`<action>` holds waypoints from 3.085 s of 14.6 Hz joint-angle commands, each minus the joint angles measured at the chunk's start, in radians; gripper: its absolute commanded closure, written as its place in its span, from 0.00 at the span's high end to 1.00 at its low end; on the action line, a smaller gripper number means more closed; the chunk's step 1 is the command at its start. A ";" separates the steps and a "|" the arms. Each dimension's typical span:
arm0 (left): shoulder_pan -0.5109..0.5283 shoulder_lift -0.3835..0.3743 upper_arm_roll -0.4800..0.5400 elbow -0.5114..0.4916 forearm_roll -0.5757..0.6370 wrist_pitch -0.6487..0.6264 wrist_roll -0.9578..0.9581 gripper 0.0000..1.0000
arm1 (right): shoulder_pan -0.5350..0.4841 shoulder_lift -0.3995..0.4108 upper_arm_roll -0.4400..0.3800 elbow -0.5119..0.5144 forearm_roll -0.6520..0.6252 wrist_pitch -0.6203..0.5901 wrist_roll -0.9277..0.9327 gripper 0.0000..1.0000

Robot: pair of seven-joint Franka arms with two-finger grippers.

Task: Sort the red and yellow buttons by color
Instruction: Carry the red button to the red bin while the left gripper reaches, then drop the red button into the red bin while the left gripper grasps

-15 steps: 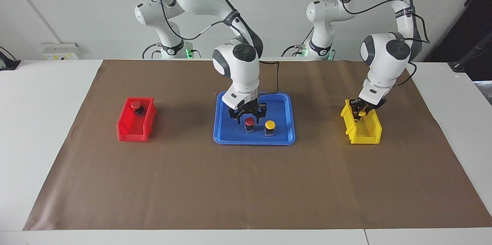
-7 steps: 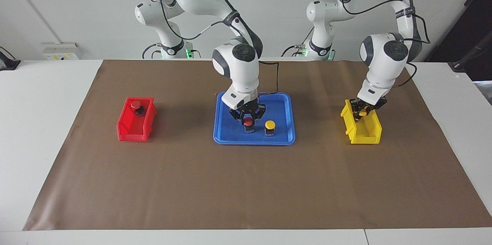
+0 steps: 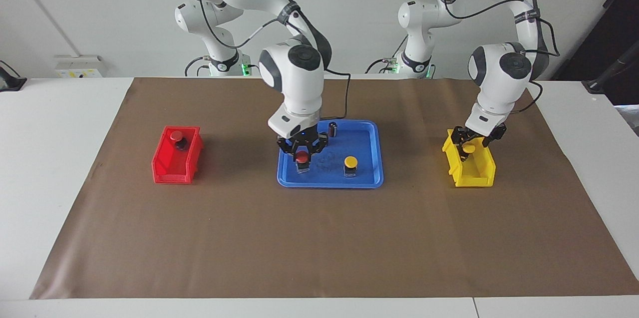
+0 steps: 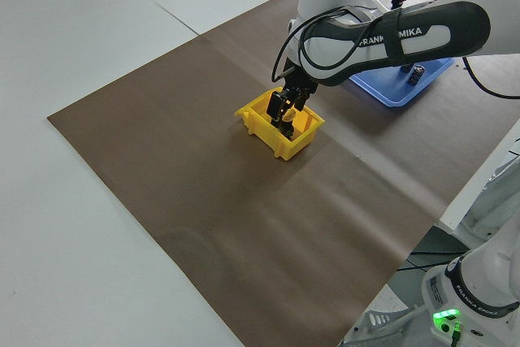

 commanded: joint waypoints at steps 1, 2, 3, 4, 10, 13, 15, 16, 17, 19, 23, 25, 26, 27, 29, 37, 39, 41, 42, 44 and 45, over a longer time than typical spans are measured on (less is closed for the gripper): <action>0.002 -0.002 0.003 0.084 0.032 -0.104 0.020 0.91 | -0.160 -0.199 0.017 -0.195 0.000 -0.005 -0.199 0.12; 0.002 0.001 0.003 0.141 0.030 -0.163 0.031 0.91 | -0.214 -0.241 0.017 -0.238 0.006 -0.005 -0.266 0.12; 0.002 0.001 0.001 0.208 0.022 -0.237 0.035 0.92 | -0.281 -0.277 0.017 -0.281 0.027 -0.005 -0.370 0.12; -0.002 0.003 0.001 0.262 0.000 -0.283 0.032 1.00 | -0.338 -0.287 0.015 -0.300 0.082 -0.005 -0.456 0.12; -0.281 0.082 -0.008 0.321 -0.174 -0.144 -0.306 1.00 | -0.546 -0.319 0.014 -0.383 0.141 0.013 -0.721 0.12; -0.432 0.190 -0.005 0.390 -0.168 -0.103 -0.486 1.00 | -0.547 -0.342 0.012 -0.484 0.141 0.137 -0.725 0.12; -0.505 0.245 -0.005 0.427 -0.154 -0.101 -0.584 0.98 | -0.558 -0.330 0.014 -0.518 0.141 0.197 -0.736 0.12; -0.525 0.268 -0.005 0.444 -0.153 -0.099 -0.613 0.97 | -0.558 -0.324 0.012 -0.529 0.141 0.230 -0.738 0.12; -0.547 0.286 -0.005 0.447 -0.153 -0.092 -0.642 0.97 | -0.558 -0.321 0.012 -0.554 0.141 0.266 -0.741 0.12; -0.578 0.312 -0.005 0.445 -0.151 -0.067 -0.673 0.97 | -0.556 -0.325 0.012 -0.596 0.141 0.326 -0.738 0.12; -0.592 0.351 -0.005 0.436 -0.149 -0.038 -0.686 0.90 | -0.558 -0.279 0.012 -0.604 0.141 0.389 -0.735 0.12; -0.590 0.354 -0.005 0.438 -0.149 -0.029 -0.684 0.85 | -0.561 -0.256 0.012 -0.604 0.141 0.418 -0.739 0.12; -0.590 0.356 -0.005 0.439 -0.151 -0.018 -0.686 0.84 | -0.560 -0.256 0.012 -0.608 0.141 0.421 -0.739 0.12; -0.590 0.356 -0.005 0.438 -0.151 -0.006 -0.686 0.84 | -0.560 -0.256 0.012 -0.621 0.141 0.435 -0.736 0.12; -0.588 0.356 -0.005 0.438 -0.151 0.000 -0.686 0.82 | -0.559 -0.259 0.012 -0.645 0.141 0.471 -0.736 0.12; -0.579 0.357 -0.005 0.438 -0.162 0.013 -0.698 0.01 | -0.556 -0.252 0.012 -0.546 0.140 0.317 -0.738 0.71; -0.575 0.357 -0.005 0.459 -0.165 -0.009 -0.727 0.01 | -0.553 -0.249 0.014 -0.445 0.138 0.178 -0.732 0.74; -0.572 0.342 0.001 0.508 -0.165 -0.114 -0.722 0.01 | -0.552 -0.253 0.018 -0.327 0.138 0.026 -0.727 0.77; -0.556 0.330 0.008 0.543 -0.163 -0.192 -0.713 0.01 | -0.552 -0.259 0.020 -0.268 0.137 -0.046 -0.715 0.85; -0.478 0.299 0.008 0.585 -0.160 -0.317 -0.614 0.01 | -0.550 -0.262 0.021 -0.144 0.137 -0.204 -0.681 1.00; -0.425 0.268 0.008 0.585 -0.163 -0.340 -0.510 0.01 | -0.550 -0.270 0.021 -0.097 0.137 -0.293 -0.642 1.00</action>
